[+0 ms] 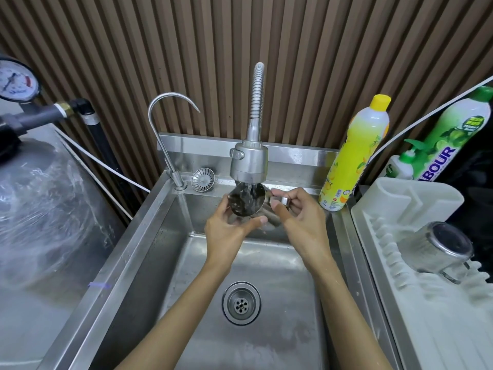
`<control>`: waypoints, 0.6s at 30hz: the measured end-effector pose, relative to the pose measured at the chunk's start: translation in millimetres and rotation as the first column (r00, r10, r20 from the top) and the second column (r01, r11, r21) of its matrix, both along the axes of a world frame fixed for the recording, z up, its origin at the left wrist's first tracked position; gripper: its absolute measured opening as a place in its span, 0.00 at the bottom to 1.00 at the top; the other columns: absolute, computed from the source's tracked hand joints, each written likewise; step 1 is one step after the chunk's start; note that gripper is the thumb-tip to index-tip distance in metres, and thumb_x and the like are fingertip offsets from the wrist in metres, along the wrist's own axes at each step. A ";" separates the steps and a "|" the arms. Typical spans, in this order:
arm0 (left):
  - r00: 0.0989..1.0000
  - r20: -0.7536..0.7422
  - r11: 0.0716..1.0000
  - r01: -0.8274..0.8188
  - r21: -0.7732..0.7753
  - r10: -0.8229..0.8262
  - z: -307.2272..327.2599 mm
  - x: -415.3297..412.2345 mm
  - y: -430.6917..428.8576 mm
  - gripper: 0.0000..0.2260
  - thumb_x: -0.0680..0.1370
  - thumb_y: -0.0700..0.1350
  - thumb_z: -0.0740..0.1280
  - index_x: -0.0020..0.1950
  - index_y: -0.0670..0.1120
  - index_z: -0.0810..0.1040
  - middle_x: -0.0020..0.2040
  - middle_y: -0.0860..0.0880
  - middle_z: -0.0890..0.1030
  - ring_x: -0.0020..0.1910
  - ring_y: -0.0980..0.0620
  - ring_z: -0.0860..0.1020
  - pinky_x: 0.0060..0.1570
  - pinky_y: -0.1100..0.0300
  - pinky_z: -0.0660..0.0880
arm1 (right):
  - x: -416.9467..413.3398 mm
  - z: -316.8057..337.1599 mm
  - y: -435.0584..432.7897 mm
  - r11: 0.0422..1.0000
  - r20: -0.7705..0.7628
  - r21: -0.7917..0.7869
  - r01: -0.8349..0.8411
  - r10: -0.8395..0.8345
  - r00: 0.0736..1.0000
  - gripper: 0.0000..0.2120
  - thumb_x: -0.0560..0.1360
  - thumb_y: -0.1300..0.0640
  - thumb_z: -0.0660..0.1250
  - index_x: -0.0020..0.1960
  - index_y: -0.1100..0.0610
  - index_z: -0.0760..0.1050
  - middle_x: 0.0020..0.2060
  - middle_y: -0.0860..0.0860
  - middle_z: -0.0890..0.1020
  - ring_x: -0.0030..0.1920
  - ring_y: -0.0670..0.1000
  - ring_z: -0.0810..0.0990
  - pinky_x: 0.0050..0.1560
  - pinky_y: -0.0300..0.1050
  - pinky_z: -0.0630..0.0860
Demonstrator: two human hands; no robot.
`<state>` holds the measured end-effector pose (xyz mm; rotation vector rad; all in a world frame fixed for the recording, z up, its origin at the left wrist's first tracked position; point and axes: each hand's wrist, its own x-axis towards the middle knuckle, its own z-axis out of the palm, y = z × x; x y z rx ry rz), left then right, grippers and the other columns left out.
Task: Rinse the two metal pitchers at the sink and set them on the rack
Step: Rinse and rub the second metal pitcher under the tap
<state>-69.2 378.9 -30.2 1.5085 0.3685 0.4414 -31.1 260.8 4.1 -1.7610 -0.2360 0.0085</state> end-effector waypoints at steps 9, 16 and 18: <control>0.966 0.187 0.918 -0.230 0.322 0.177 14.5 -6.3 3.6 0.37 0.56 0.40 0.81 0.57 0.62 0.68 0.50 0.69 0.73 0.50 0.76 0.72 0.50 0.81 0.65 | 7.8 -36.3 8.8 0.802 -0.289 0.583 -0.127 0.351 0.891 0.06 0.78 0.63 0.61 0.41 0.59 0.68 0.45 0.53 0.82 0.49 0.53 0.80 0.60 0.54 0.76; 0.982 -0.022 0.905 -0.163 0.392 0.186 12.4 -11.7 7.9 0.28 0.57 0.58 0.79 0.54 0.50 0.81 0.47 0.50 0.77 0.46 0.55 0.78 0.48 0.73 0.72 | -0.7 -20.7 0.7 0.973 -0.289 0.228 -0.034 0.100 0.952 0.08 0.74 0.57 0.68 0.40 0.60 0.74 0.36 0.54 0.83 0.39 0.51 0.85 0.36 0.50 0.83; 0.989 -0.090 0.956 -0.090 0.280 0.119 9.4 -11.7 7.5 0.18 0.61 0.53 0.79 0.49 0.51 0.82 0.45 0.50 0.80 0.44 0.58 0.80 0.44 0.75 0.72 | 1.8 -13.2 -4.4 0.998 -0.248 0.064 0.005 0.011 0.969 0.11 0.72 0.55 0.71 0.36 0.58 0.73 0.34 0.52 0.83 0.35 0.51 0.85 0.34 0.52 0.83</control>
